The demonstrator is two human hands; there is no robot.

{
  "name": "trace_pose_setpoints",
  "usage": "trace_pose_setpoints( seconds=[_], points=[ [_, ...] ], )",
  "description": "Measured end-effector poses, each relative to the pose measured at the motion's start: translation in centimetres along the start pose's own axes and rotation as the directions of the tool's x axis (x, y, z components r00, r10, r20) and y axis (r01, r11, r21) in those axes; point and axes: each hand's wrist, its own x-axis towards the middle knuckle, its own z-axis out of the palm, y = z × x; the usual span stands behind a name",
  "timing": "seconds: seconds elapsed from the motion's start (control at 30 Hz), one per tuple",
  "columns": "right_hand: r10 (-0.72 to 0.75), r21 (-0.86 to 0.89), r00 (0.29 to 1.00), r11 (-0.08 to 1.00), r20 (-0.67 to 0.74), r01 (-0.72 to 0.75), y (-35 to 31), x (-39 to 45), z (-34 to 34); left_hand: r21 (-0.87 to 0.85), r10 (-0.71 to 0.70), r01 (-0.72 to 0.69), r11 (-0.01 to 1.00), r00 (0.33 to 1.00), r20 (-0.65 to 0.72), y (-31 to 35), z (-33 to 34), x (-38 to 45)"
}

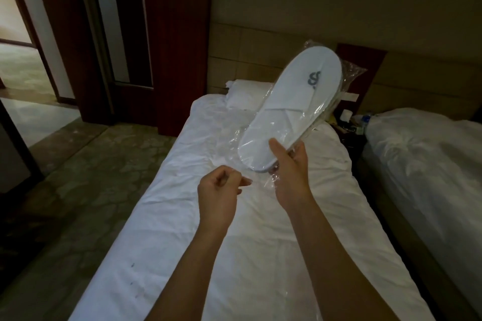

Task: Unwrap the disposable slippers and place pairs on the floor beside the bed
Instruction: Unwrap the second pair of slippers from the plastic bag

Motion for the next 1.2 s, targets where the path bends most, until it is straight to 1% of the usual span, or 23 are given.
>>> trace_pose_setpoints(
  seconds=[0.17, 0.27, 0.33, 0.4, 0.43, 0.47, 0.5, 0.6, 0.63, 0.67, 0.73, 0.8, 0.87, 0.93, 1.0, 1.07, 1.13, 1.2],
  points=[
    [0.063, 0.052, 0.997, 0.997, -0.032, -0.061, -1.4, 0.2, -0.6, -0.075, -0.028, 0.028, 0.997, 1.0, 0.005, -0.5, 0.0, -1.0],
    [0.086, 0.085, 0.996, 0.993, -0.029, -0.083, -2.1, 0.4, -1.0, -0.12, -0.082, 0.087, 0.989, 0.996, 0.045, -1.4, 0.1, -1.7],
    [0.121, 0.078, 0.992, 0.99, -0.036, -0.118, -2.7, 0.5, -1.2, -0.163, -0.173, 0.186, 0.969, 0.981, 0.09, -1.9, 0.1, -1.9],
    [0.147, 0.062, 0.989, 0.987, -0.033, -0.145, -3.3, 0.6, -1.6, -0.218, -0.292, 0.317, 0.923, 0.946, 0.141, -2.2, -0.2, -1.8],
    [0.152, 0.051, 0.988, 0.987, -0.019, -0.151, -3.6, 0.6, -1.8, -0.235, -0.331, 0.36, 0.903, 0.931, 0.154, -2.2, -0.5, -1.6],
    [0.155, 0.034, 0.988, 0.987, 0.004, -0.155, -4.0, 0.6, -2.0, -0.249, -0.348, 0.373, 0.894, 0.927, 0.142, -2.1, -0.9, -1.3],
    [0.158, 0.01, 0.987, 0.987, 0.031, -0.159, -4.3, 0.6, -2.2, -0.278, -0.344, 0.361, 0.89, 0.932, 0.11, -2.0, -1.4, -0.8],
    [0.169, -0.044, 0.98, 0.985, 0.105, -0.165, -5.3, 0.5, -2.7, -0.354, -0.284, 0.263, 0.897, 0.959, -0.007, -0.1, -2.6, 1.8],
    [0.173, -0.051, 0.977, 0.985, 0.124, -0.167, -5.6, 0.6, -2.9, -0.343, -0.254, 0.232, 0.91, 0.967, -0.02, 1.2, -2.7, 2.9],
    [0.173, -0.055, 0.974, 0.985, 0.146, -0.166, -5.9, 0.6, -2.9, -0.296, -0.215, 0.2, 0.934, 0.976, -0.019, 2.7, -2.6, 4.0],
    [0.167, -0.066, 0.966, 0.985, 0.195, -0.157, -6.4, 0.7, -2.8, -0.134, -0.127, 0.133, 0.982, 0.991, 0.046, 6.0, -1.9, 5.9],
    [0.169, -0.078, 0.955, 0.985, 0.245, -0.154, -6.9, 0.7, -2.6, 0.009, -0.074, 0.073, 0.997, 0.98, 0.184, 9.1, -0.9, 6.9],
    [0.181, -0.087, 0.938, 0.983, 0.296, -0.162, -7.3, 0.6, -2.3, 0.05, -0.088, 0.076, 0.996, 0.945, 0.316, 11.3, 0.2, 7.2],
    [0.196, -0.112, 0.917, 0.98, 0.346, -0.167, -7.5, 0.5, -2.0, 0.037, -0.124, 0.12, 0.992, 0.9, 0.418, 12.1, 1.1, 6.9],
    [0.209, -0.148, 0.905, 0.975, 0.371, -0.164, -7.5, 0.3, -1.9, -0.002, -0.141, 0.159, 0.987, 0.883, 0.447, 11.4, 1.7, 6.3],
    [0.223, -0.19, 0.905, 0.968, 0.363, -0.163, -7.1, 0.0, -1.8, -0.082, -0.122, 0.171, 0.982, 0.9, 0.419, 10.2, 2.0, 5.8],
    [0.248, -0.276, 0.909, 0.948, 0.334, -0.158, -6.9, -0.4, -1.5, -0.18, -0.1, 0.179, 0.967, 0.922, 0.374, 9.2, 2.2, 5.5],
    [0.206, -0.37, 0.945, 0.924, 0.255, -0.102, -7.1, -0.8, -1.2, -0.251, -0.09, 0.182, 0.951, 0.936, 0.34, 8.9, 2.3, 5.6]
  ],
)
